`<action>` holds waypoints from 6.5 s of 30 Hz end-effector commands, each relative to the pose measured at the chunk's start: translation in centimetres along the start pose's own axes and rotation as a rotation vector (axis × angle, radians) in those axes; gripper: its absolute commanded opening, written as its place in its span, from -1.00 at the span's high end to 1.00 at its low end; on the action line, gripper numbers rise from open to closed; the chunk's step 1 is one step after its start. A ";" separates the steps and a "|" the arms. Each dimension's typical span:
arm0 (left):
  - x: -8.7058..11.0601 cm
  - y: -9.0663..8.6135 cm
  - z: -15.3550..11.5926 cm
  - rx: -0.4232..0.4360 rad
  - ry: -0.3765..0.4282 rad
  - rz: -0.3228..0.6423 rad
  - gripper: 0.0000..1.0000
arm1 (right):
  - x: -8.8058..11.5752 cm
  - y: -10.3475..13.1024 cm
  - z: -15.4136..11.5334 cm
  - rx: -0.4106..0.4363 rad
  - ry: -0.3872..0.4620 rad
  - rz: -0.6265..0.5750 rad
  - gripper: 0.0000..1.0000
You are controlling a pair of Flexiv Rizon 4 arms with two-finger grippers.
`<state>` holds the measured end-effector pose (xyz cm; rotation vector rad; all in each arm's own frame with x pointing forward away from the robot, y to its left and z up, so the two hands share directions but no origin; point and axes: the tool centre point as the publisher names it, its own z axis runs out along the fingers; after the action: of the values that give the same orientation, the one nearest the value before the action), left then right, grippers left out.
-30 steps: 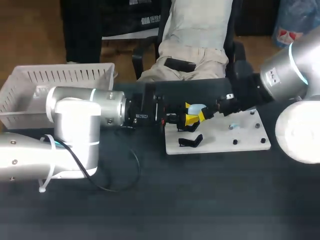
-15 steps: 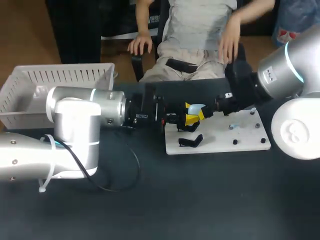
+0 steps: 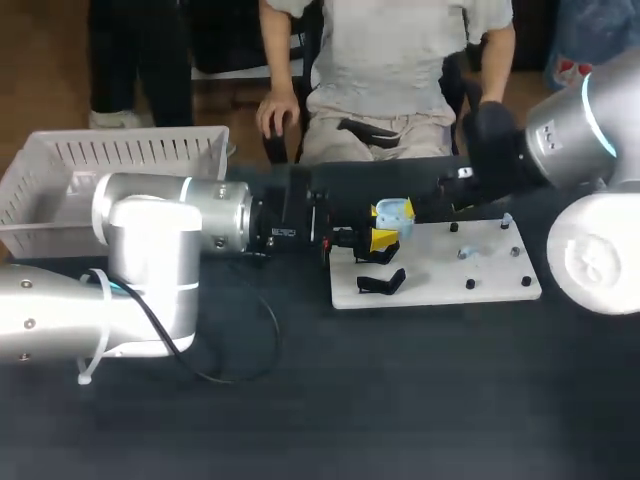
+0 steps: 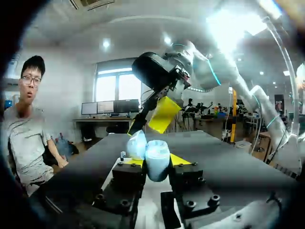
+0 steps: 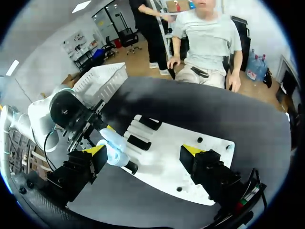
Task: Pick up each earbud case from the left stands, insert the matching earbuds, close the lid, and place the case in the box.
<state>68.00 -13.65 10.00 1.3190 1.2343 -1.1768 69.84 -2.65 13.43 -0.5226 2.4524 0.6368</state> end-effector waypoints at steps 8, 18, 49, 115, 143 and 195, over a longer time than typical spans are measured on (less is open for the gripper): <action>0.1 -0.1 0.0 -0.006 -0.004 0.004 1.00 | -1.0 -4.3 -4.5 0.273 -0.021 -0.073 -1.00; 0.1 -0.1 0.0 -0.006 -0.004 0.004 1.00 | -0.2 -11.1 -6.4 0.515 0.138 -0.104 -1.00; 0.1 -0.1 0.0 -0.006 -0.004 0.004 1.00 | 1.9 -15.9 -0.1 0.628 0.455 0.099 -0.55; 0.1 -0.1 0.0 -0.006 -0.004 0.004 1.00 | 3.8 -17.8 3.9 0.622 0.512 0.165 0.32; 0.1 -0.1 0.0 -0.006 -0.004 0.004 1.00 | 3.7 -17.5 3.1 0.674 0.502 0.138 1.00; 0.1 -0.1 0.0 -0.006 -0.004 0.004 1.00 | 3.8 5.6 -8.1 0.433 0.457 0.017 1.00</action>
<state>68.00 -13.65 10.00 1.3189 1.2345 -1.1770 61.17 -3.23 18.99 -0.5145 2.9124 -0.0303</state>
